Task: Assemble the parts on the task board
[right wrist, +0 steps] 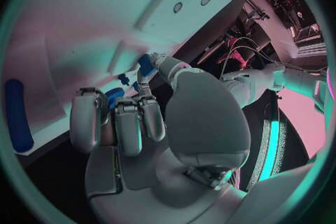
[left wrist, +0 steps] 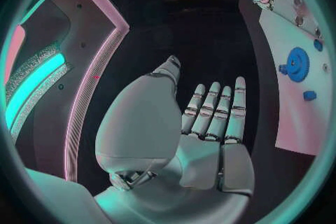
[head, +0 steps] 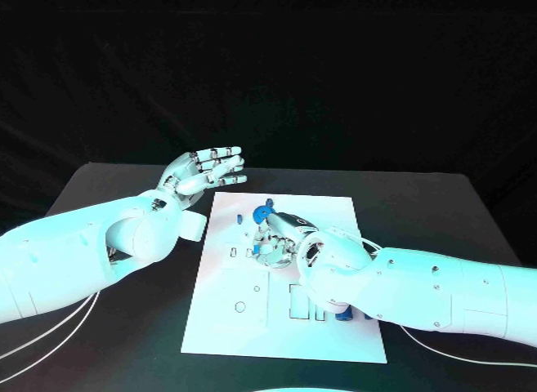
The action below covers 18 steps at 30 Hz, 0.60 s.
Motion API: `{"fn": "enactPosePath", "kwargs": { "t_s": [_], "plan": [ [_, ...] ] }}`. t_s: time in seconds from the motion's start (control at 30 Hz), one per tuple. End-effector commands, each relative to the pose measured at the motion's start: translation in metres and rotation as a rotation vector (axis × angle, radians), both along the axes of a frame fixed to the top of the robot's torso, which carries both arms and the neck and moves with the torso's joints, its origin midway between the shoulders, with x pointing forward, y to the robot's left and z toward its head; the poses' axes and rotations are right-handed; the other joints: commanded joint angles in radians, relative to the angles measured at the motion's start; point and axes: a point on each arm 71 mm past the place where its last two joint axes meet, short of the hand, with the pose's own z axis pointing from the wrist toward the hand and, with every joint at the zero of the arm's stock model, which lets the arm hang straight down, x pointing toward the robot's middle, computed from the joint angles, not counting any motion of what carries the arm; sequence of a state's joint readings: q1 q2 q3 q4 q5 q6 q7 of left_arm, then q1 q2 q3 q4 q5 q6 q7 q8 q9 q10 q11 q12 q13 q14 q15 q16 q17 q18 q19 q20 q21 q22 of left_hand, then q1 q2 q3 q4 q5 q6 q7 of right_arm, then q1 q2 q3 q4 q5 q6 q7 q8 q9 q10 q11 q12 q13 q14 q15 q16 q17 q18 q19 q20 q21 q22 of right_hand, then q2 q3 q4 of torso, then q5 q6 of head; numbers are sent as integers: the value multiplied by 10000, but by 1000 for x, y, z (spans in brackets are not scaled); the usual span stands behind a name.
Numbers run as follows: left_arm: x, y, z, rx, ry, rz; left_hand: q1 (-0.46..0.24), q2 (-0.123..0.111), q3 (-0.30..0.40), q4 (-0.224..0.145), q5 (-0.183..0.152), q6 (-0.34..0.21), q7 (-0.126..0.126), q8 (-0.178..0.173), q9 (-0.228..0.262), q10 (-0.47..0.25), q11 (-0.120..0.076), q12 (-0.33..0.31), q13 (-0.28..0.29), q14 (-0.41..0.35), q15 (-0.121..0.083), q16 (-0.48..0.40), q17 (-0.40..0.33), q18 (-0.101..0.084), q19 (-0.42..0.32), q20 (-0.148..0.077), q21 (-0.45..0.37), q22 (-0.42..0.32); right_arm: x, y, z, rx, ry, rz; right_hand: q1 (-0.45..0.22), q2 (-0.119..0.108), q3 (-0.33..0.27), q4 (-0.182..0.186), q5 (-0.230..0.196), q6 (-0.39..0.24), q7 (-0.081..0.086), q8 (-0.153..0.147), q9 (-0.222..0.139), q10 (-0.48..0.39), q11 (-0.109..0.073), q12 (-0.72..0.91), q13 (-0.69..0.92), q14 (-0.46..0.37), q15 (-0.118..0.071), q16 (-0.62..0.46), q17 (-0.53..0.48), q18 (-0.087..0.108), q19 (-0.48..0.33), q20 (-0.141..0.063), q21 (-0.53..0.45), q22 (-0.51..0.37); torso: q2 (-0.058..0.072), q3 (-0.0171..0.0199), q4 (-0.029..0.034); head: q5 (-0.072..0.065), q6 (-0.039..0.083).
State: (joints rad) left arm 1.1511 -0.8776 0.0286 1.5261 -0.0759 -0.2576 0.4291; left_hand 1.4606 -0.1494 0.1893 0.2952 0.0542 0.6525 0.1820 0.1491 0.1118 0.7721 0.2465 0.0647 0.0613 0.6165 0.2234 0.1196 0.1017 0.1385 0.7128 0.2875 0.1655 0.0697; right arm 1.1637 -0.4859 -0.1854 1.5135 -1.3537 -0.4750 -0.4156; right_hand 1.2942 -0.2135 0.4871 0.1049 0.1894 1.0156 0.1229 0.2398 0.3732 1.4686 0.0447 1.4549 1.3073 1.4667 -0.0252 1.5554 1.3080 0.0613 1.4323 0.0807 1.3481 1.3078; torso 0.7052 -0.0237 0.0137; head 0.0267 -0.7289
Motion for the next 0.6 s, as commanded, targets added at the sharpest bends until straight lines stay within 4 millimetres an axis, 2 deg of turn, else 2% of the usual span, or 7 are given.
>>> {"fn": "enactPosePath", "kwargs": {
  "t_s": [0.03,0.17,0.3,0.6],
  "plan": [
    [0,-2,1,-112,-34,-181,28,44,-6,-14,-30,24,913,-24,5,92,-4,-6,5,35,5,-27,4,44,-42,29,-36,-12,-1,0,-2,-199,7,131,-65,-37,-76,-15,-72,-109,16,-62,-20,-20,-21,-44,1157,934,-12,24,2130,10,-32,-12,-41,563,2,0,3,0,-5],
    [0,-2,1,-110,-30,-180,28,44,-6,-14,-30,24,913,-24,5,92,-4,-6,5,35,5,-27,4,44,-42,29,-36,-12,-1,1,-2,-175,-7,152,-124,-116,-142,5,-128,-276,84,-145,-59,-78,37,-103,1095,927,33,15,2098,19,-60,19,-99,524,-2,-1,-4,-1,-10],
    [0,-2,1,-108,-25,-183,28,44,-6,-14,-30,24,913,-24,5,92,-4,-6,5,35,5,-27,4,44,-42,29,-36,-12,-1,1,-2,-173,-10,180,-320,-346,-475,112,-254,-448,153,-226,-100,-164,111,-184,1005,923,103,9,2084,30,-83,85,-163,491,0,0,0,0,-16],
    [0,-2,1,-102,-15,-179,25,42,-6,-13,-30,13,913,-29,3,85,-4,-8,3,10,5,-39,-2,44,-40,30,-40,-12,-1,1,-2,-145,-39,266,-311,-412,-786,168,-267,-603,187,-293,-135,-304,149,-323,849,913,136,-5,2040,52,-129,123,-264,424,0,-2,-3,4,-20]
  ]
}}
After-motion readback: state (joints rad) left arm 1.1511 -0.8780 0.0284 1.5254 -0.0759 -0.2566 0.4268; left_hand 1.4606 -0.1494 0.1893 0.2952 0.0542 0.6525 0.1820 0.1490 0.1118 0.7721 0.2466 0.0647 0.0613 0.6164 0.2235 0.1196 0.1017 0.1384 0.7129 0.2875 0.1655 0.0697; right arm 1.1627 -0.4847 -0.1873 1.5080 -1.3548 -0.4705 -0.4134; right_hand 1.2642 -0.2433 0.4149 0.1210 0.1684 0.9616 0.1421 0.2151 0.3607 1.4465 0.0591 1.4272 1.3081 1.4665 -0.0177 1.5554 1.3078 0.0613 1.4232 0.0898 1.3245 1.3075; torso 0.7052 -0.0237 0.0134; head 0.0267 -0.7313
